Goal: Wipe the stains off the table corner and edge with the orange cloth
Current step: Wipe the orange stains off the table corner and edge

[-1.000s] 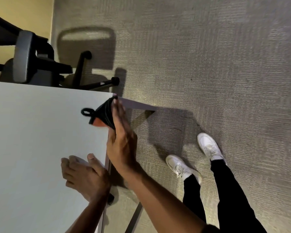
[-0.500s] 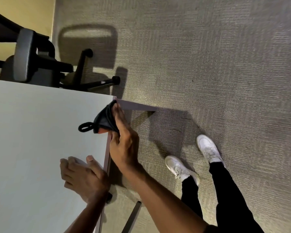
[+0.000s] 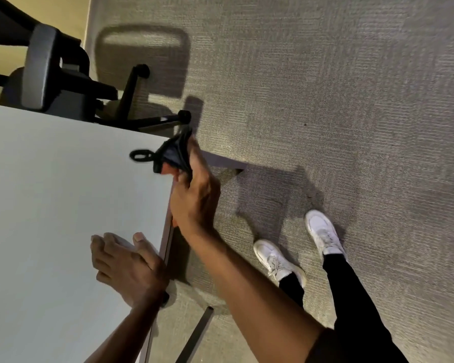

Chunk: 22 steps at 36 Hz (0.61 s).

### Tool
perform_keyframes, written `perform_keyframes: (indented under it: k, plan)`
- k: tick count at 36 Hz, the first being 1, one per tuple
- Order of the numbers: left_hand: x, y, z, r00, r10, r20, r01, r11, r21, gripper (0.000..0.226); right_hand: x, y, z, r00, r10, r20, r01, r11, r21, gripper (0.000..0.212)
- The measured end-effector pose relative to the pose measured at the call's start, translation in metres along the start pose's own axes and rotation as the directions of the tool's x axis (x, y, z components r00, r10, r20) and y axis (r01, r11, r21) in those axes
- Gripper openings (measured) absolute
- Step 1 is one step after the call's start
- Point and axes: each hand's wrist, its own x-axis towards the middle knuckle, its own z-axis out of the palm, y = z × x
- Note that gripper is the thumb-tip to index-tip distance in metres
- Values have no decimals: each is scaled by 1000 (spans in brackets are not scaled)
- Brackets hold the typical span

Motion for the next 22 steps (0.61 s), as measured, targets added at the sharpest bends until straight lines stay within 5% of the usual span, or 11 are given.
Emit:
perform_keyframes:
  k: [7, 13, 22]
  plan:
    - [0, 1, -2, 1000, 9, 14, -9, 1000, 9, 74, -17, 3, -2, 999, 25, 28, -24, 1000, -12, 57]
    - [0, 4, -5, 1000, -2, 22, 2, 1000, -2, 75, -62, 28, -27, 950, 241, 199, -225, 969, -101, 45]
    - [-1, 10, -9, 1000, -18, 12, 18, 1000, 3, 71, 7, -2, -2, 975, 216, 60, -215, 976, -18, 48]
